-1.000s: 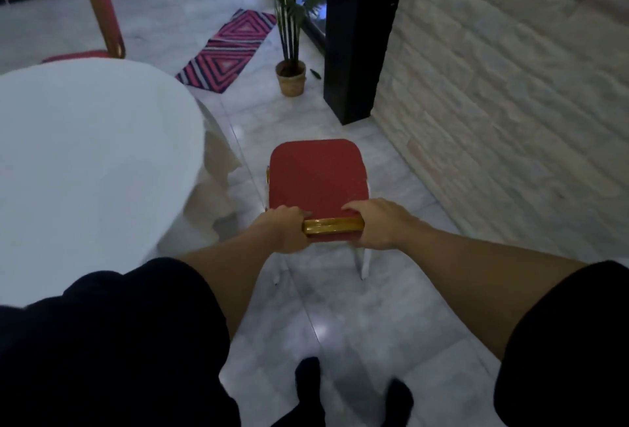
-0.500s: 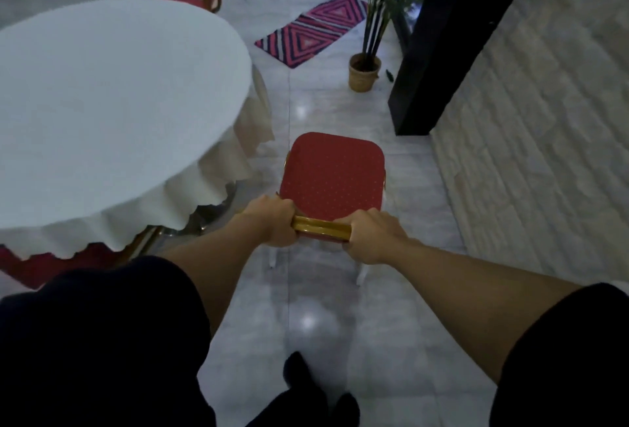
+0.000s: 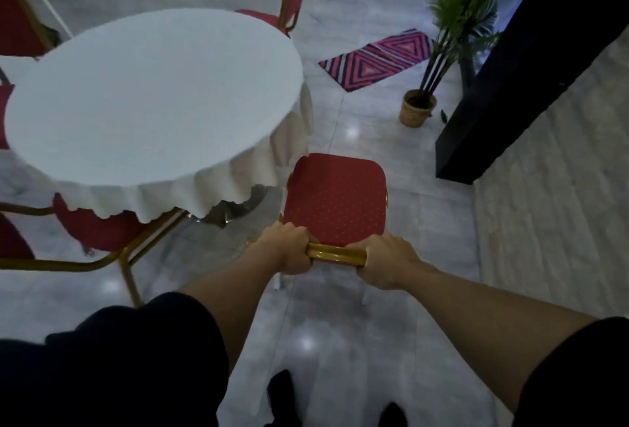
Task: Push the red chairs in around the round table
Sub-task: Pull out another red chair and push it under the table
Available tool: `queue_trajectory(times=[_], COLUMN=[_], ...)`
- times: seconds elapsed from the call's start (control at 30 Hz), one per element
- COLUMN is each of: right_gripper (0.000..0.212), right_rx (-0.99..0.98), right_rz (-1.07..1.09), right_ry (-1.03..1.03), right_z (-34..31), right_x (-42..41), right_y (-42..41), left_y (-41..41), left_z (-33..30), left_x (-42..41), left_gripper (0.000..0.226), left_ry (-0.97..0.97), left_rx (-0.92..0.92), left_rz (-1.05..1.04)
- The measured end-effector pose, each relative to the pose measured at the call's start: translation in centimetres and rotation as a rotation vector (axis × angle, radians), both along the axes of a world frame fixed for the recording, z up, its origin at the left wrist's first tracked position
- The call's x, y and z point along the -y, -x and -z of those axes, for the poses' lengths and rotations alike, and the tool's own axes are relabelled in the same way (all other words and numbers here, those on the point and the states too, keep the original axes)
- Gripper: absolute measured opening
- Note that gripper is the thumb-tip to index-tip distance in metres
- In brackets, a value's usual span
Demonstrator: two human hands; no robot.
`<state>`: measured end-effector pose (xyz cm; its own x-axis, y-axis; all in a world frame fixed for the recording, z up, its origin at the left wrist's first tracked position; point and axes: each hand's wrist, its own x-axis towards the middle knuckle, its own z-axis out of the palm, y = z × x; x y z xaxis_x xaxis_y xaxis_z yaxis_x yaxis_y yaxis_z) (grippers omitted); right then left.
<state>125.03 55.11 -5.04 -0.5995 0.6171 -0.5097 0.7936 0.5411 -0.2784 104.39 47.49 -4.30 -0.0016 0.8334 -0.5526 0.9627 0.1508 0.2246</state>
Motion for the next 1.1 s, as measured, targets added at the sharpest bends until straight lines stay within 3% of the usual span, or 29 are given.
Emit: queue_trajectory(times=[0.1, 0.47, 0.6, 0.7, 0.93, 1.1], right_gripper=[0.032, 0.040, 0.042, 0.043, 0.044, 0.035], right_rx=[-0.009, -0.031, -0.014, 0.003, -0.010, -0.018], right_rz=[-0.096, -0.415, -0.546, -0.622, -0.705, -0.744], right_ry=[-0.010, -0.008, -0.011, -0.008, -0.051, -0.061], right_z=[0.0, 0.1, -0.4, -1.1, -1.2, -0.8], right_x=[-1.3, -7.5, -8.9, -10.1, -12.3, -15.2], right_y=[-0.9, -6.5, -8.1, -8.4, -7.0, -4.3], left_y=[-1.6, -12.0, -15.3, -17.0, -17.5, -15.4], left_z=[-0.1, -1.0, -0.7, -0.3, 0.3, 0.4], left_x=[0.2, 0.4, 0.9, 1.1, 0.0, -2.5], left_gripper=[0.006, 0.028, 0.009, 0.030, 0.048, 0.019], left_ry=[-0.018, -0.017, -0.029, -0.048, -0.055, -0.054], left_rx=[-0.023, -0.034, -0.016, 0.007, 0.087, 0.098], left_rz=[-0.062, -0.431, -0.519, -0.566, -0.693, -0.762])
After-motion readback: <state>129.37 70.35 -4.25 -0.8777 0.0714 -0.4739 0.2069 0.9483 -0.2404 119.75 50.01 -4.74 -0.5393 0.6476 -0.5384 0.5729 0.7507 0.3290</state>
